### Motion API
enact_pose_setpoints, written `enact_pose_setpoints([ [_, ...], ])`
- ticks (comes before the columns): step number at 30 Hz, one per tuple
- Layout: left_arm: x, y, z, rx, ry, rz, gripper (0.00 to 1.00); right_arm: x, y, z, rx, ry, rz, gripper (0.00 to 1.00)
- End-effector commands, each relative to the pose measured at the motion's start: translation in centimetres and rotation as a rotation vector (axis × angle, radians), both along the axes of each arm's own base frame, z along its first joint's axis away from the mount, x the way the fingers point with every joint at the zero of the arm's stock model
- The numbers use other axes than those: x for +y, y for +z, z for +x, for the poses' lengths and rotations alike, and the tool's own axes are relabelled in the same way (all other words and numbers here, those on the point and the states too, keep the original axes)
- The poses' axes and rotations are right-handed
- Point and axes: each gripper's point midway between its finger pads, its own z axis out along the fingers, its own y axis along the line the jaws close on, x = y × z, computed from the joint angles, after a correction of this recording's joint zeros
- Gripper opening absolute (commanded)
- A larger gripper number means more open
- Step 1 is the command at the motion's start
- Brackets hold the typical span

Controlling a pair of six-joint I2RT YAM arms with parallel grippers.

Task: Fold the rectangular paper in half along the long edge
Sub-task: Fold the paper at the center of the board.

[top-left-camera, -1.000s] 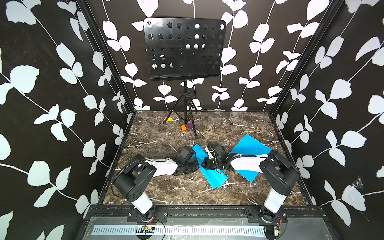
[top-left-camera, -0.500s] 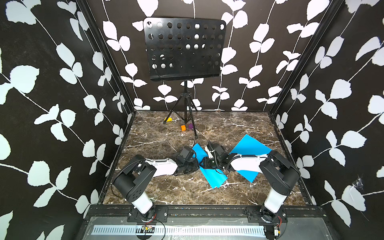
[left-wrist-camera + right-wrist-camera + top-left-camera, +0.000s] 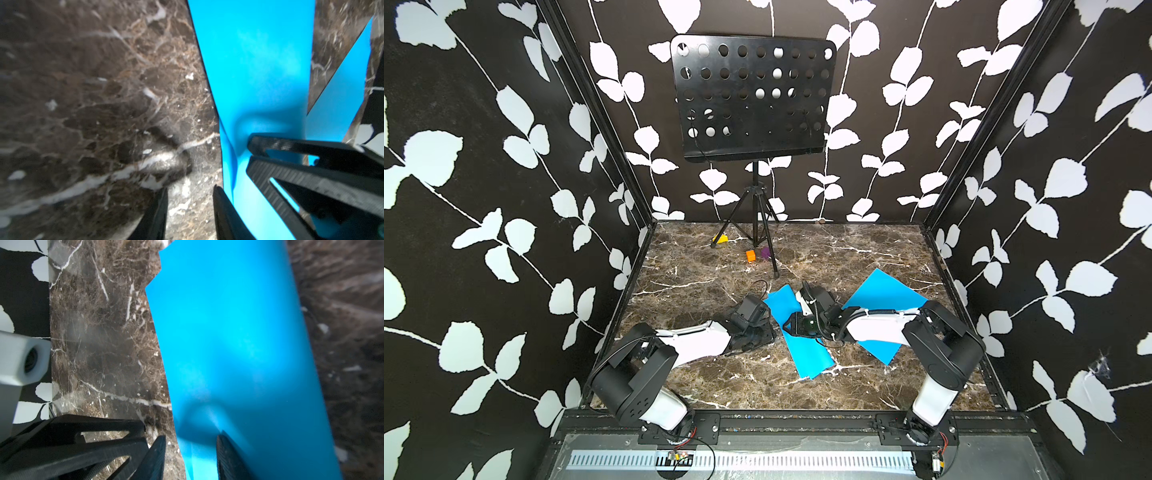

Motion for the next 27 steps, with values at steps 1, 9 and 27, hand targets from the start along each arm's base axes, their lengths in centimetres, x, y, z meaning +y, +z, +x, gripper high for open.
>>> enact_pose_setpoints([
  [1,-0.3,1.0,1.1,-0.055,0.015,-0.017,0.43,-1.0,-0.7,-0.2,0.027,-0.041,-0.008,0.41],
  [9,-2.3,1.0,2.5,-0.052,0.021,-0.088,0.48,-1.5,-1.2,0.0,0.052,-0.083,0.006,0.22],
  [27,-4.2,-1.0,3.3,0.021,0.006,-0.092,0.17,-0.6,-0.3,0.1,0.047,-0.053,0.042,0.14],
])
